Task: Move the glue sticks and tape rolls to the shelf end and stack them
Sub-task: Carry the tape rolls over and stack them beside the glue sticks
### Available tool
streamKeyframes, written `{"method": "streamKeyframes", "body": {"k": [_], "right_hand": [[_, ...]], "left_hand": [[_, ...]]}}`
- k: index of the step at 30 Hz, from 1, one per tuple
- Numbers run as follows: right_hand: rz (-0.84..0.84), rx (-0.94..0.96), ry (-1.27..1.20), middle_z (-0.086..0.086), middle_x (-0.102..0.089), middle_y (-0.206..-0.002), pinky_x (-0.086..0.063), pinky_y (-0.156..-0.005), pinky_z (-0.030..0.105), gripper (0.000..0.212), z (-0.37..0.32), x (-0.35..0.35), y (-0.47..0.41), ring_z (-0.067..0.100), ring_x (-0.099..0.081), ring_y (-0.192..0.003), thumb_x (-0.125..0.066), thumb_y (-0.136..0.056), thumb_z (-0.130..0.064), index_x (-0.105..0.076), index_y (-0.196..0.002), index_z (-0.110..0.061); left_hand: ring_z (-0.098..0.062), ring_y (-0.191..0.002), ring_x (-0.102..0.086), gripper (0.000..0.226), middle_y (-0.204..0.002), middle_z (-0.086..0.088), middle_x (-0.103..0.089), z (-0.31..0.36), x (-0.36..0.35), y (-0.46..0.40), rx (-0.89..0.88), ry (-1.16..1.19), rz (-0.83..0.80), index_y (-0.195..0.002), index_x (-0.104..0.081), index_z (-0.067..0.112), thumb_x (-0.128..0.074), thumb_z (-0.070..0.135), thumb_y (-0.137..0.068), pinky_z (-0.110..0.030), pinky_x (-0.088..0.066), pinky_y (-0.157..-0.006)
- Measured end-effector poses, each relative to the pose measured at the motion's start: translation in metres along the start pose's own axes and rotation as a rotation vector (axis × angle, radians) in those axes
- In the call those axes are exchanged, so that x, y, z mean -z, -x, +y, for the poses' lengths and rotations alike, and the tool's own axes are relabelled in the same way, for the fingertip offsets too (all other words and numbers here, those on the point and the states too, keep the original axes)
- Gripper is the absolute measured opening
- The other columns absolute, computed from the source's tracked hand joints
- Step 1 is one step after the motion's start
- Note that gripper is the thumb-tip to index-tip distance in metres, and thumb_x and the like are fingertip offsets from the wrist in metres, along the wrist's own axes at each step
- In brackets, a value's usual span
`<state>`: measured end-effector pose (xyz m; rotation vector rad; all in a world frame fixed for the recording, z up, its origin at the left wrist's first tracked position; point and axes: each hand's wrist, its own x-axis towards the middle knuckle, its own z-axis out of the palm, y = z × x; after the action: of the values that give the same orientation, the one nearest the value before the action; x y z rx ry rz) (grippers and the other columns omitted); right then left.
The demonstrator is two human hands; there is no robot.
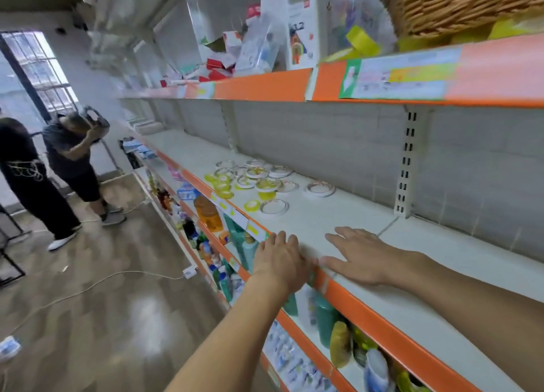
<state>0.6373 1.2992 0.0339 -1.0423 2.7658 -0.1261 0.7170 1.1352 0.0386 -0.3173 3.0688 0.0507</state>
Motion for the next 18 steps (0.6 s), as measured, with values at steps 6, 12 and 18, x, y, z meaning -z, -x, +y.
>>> {"method": "streamKeyframes", "body": {"k": [6,12,18], "right_hand": [[-0.017,-0.011,-0.031,0.006,-0.010,-0.165,-0.014,-0.121,0.037,0.079,-0.013,-0.003,-0.082,0.025,-0.015,-0.151,-0.031,-0.097,-0.067,-0.014,-0.159,-0.022],[0.014,-0.050,-0.073,0.005,-0.022,-0.161,-0.025,-0.118,0.039,0.078,-0.029,-0.008,-0.145,0.027,-0.025,-0.146,-0.037,-0.096,-0.065,-0.020,-0.156,-0.019],[0.145,-0.119,-0.167,0.007,-0.028,-0.157,-0.030,-0.115,0.036,0.088,-0.043,-0.025,-0.199,0.024,-0.030,-0.143,-0.043,-0.090,-0.070,-0.017,-0.156,-0.019]], "left_hand": [[-0.030,-0.141,-0.027,0.065,-0.145,-0.010,-0.040,-0.051,-0.017,-0.056,0.015,0.058,0.028,-0.136,-0.041,0.011,-0.036,0.061,-0.096,-0.042,-0.024,-0.117],[-0.030,-0.136,-0.033,0.053,-0.140,-0.009,-0.042,-0.098,-0.029,-0.100,0.015,0.102,0.058,-0.134,-0.042,0.011,-0.034,0.051,-0.100,-0.043,-0.029,-0.113],[-0.030,-0.129,-0.038,0.042,-0.132,-0.010,-0.044,-0.146,-0.032,-0.160,-0.055,0.100,0.062,-0.130,-0.042,0.009,-0.032,0.039,-0.102,-0.041,-0.033,-0.109]]}}
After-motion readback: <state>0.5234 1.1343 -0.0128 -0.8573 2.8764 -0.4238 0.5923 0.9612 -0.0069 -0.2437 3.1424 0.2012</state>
